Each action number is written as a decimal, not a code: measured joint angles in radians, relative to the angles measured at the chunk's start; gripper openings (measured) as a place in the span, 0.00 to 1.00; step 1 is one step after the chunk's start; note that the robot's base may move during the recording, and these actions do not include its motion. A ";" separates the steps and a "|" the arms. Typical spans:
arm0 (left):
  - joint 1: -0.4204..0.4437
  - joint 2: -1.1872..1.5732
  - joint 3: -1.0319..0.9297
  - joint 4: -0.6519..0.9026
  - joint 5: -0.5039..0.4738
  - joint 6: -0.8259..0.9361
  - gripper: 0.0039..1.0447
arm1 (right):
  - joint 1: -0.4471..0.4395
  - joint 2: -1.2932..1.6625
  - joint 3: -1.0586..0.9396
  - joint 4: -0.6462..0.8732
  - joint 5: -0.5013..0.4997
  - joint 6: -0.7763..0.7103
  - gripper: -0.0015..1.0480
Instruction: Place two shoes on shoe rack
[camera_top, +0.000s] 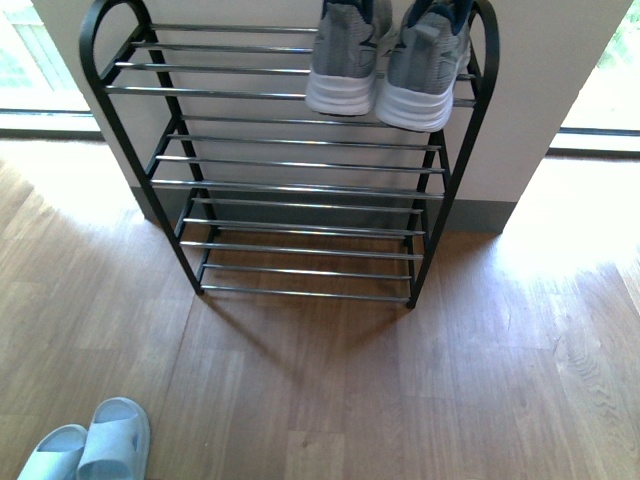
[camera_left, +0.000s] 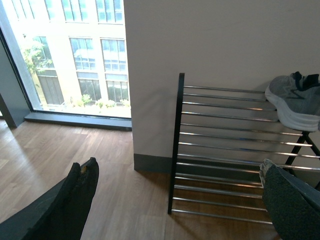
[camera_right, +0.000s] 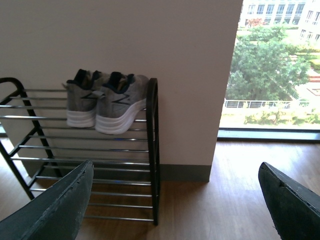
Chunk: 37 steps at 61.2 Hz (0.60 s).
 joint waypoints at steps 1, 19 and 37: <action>0.000 0.000 0.000 0.000 0.000 0.000 0.91 | 0.000 0.000 0.000 0.000 0.000 0.000 0.91; 0.000 0.000 0.000 0.000 -0.001 0.000 0.91 | 0.000 0.001 0.000 -0.001 0.000 0.000 0.91; 0.000 0.000 0.000 0.000 -0.002 0.000 0.91 | 0.000 -0.002 0.000 -0.001 0.000 0.000 0.91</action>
